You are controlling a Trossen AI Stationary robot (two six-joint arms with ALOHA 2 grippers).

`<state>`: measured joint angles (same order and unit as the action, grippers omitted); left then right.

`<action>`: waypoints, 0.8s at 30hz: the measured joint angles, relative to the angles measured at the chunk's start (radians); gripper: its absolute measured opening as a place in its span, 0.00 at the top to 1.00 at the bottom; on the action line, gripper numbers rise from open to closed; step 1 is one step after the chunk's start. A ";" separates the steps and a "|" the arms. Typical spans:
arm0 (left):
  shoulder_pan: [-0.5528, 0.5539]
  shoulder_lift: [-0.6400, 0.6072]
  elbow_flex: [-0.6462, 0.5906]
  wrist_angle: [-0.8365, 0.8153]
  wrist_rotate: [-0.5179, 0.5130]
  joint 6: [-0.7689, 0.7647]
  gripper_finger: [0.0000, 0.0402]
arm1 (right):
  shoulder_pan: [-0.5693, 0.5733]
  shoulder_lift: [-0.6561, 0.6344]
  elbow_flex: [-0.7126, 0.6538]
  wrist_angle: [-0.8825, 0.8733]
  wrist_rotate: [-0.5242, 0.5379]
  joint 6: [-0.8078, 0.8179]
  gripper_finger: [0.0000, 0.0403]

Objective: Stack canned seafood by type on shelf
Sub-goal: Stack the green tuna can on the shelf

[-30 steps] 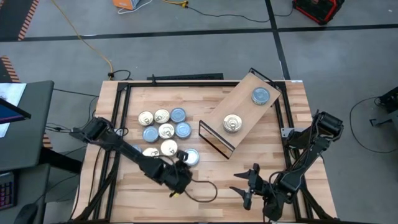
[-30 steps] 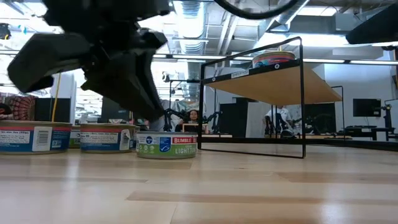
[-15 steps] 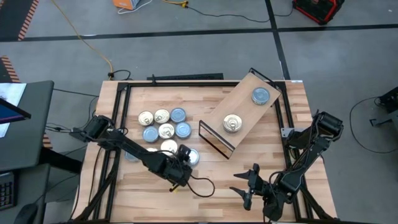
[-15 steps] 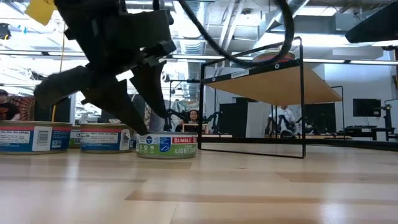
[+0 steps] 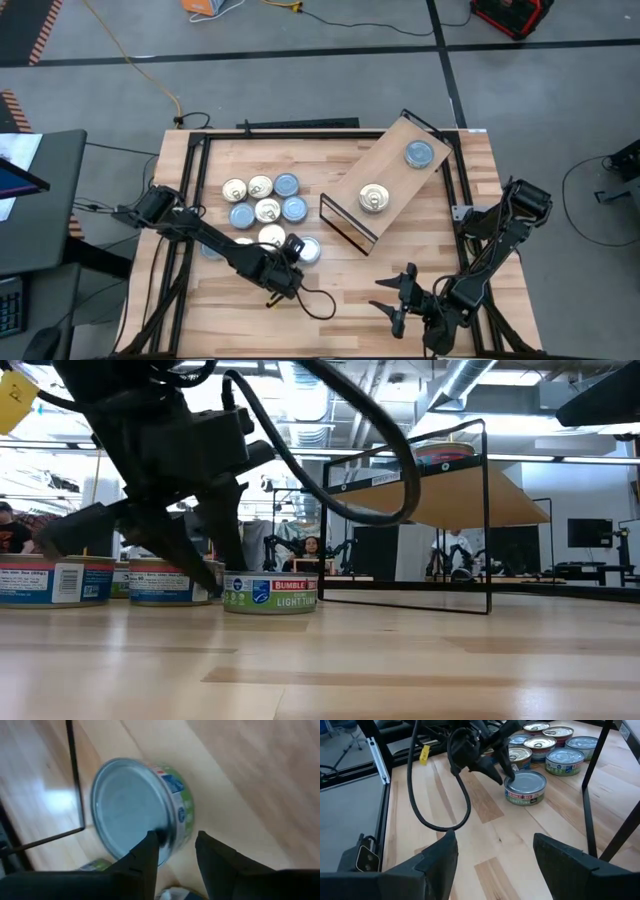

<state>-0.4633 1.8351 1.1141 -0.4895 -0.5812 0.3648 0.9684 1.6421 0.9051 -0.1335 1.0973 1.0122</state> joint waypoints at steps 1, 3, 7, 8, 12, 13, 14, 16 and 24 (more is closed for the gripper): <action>0.000 0.000 0.000 0.003 0.000 0.008 0.72 | 0.000 0.000 0.000 0.000 0.000 0.000 0.29; 0.001 0.000 0.000 -0.001 0.006 0.010 0.77 | 0.000 0.000 0.000 0.000 0.000 0.000 0.29; 0.000 -0.002 0.002 -0.020 0.037 -0.051 0.93 | 0.000 0.000 0.000 0.000 0.000 0.000 0.29; 0.000 -0.003 0.002 -0.026 0.046 -0.066 0.97 | 0.000 0.000 0.000 0.000 0.000 0.000 0.29; -0.015 -0.003 0.004 -0.063 0.062 -0.142 0.99 | 0.000 0.000 0.000 0.000 0.000 0.000 0.29; -0.020 -0.003 0.004 -0.077 0.062 -0.165 0.99 | 0.000 0.000 0.000 0.000 0.000 0.000 0.29; -0.025 -0.004 0.004 -0.093 0.063 -0.190 1.00 | 0.000 0.000 0.000 0.000 0.000 0.000 0.29; -0.035 -0.004 0.004 -0.117 0.064 -0.236 1.00 | 0.000 0.000 0.000 0.001 0.000 0.000 0.29; -0.082 -0.009 0.001 -0.167 0.072 -0.369 1.00 | 0.000 0.000 0.000 0.009 0.000 0.000 0.29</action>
<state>-0.5454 1.8263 1.1152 -0.6565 -0.5093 -0.0042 0.9684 1.6421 0.9054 -0.1244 1.0969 1.0123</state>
